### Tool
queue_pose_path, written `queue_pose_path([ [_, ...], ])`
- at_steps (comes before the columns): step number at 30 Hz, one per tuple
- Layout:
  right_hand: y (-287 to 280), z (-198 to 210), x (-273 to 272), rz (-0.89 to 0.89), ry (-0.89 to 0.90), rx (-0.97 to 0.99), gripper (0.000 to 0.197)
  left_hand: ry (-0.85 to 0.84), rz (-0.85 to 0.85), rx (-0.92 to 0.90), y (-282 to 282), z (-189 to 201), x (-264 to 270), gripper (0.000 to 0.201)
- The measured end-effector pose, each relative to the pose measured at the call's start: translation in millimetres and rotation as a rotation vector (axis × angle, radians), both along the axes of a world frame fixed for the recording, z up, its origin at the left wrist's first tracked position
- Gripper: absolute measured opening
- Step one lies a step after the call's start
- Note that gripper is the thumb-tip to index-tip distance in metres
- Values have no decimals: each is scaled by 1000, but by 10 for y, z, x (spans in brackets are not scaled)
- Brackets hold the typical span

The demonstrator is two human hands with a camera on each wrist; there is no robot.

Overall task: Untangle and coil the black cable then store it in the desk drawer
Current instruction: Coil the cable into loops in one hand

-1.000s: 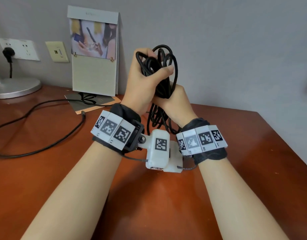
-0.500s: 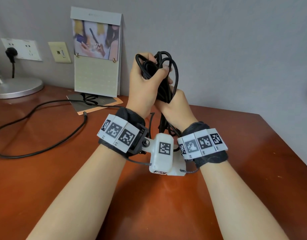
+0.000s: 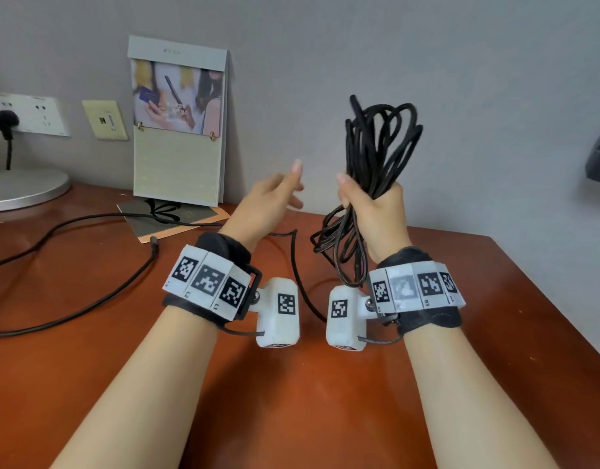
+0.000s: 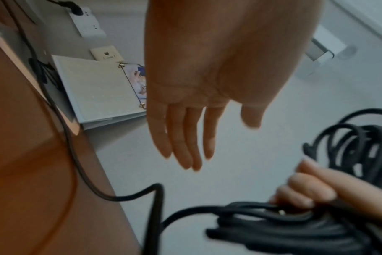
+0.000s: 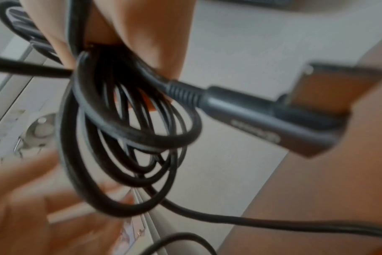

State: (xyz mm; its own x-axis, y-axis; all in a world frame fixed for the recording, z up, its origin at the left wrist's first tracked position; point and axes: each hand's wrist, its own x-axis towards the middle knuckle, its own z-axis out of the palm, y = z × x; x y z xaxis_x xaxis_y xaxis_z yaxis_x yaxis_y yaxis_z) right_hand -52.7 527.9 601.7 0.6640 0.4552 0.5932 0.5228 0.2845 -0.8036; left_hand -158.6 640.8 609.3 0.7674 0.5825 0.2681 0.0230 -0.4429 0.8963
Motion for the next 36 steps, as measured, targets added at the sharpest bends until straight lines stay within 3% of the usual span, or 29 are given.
queue_pose_path([
  [3, -78, 66, 91, 23, 62, 154, 39, 268, -41, 41, 17, -113, 67, 48],
  [8, -154, 140, 142, 49, 103, 277, 39, 387, 93, 34, 40, -251, 104, 68],
  [10, -147, 141, 131, 46, 109, 287, 38, 462, 28, -81, 58, -286, 84, 74],
  [12, -135, 139, 115, 45, 117, 292, 38, 503, -64, -162, 51, -290, 78, 67],
  [14, -134, 136, 111, 50, 120, 293, 38, 458, -53, -114, 67, -281, 101, 42],
  [16, -148, 140, 118, 50, 121, 291, 38, 314, 67, -87, 140, -277, 107, 22],
  [20, -196, 149, 159, 49, 144, 304, 37, 45, 335, -144, 359, -257, 32, 27],
  [22, -205, 150, 167, 42, 158, 316, 37, -42, 371, -176, 428, -213, -13, 30],
  [24, -201, 149, 170, 23, 165, 330, 36, -21, 357, -143, 434, -178, -19, 34],
  [27, -190, 141, 167, 27, 168, 328, 35, 132, 344, 100, 372, -208, 26, 52],
  [29, -184, 141, 159, 44, 160, 315, 36, 76, 288, 195, 238, -209, 71, 44],
  [33, -179, 163, 124, 78, 131, 297, 36, 3, 63, 192, -59, -206, 209, 29],
  [36, -185, 186, 100, 98, 115, 301, 35, 48, -31, 42, -150, -235, 268, 26],
])
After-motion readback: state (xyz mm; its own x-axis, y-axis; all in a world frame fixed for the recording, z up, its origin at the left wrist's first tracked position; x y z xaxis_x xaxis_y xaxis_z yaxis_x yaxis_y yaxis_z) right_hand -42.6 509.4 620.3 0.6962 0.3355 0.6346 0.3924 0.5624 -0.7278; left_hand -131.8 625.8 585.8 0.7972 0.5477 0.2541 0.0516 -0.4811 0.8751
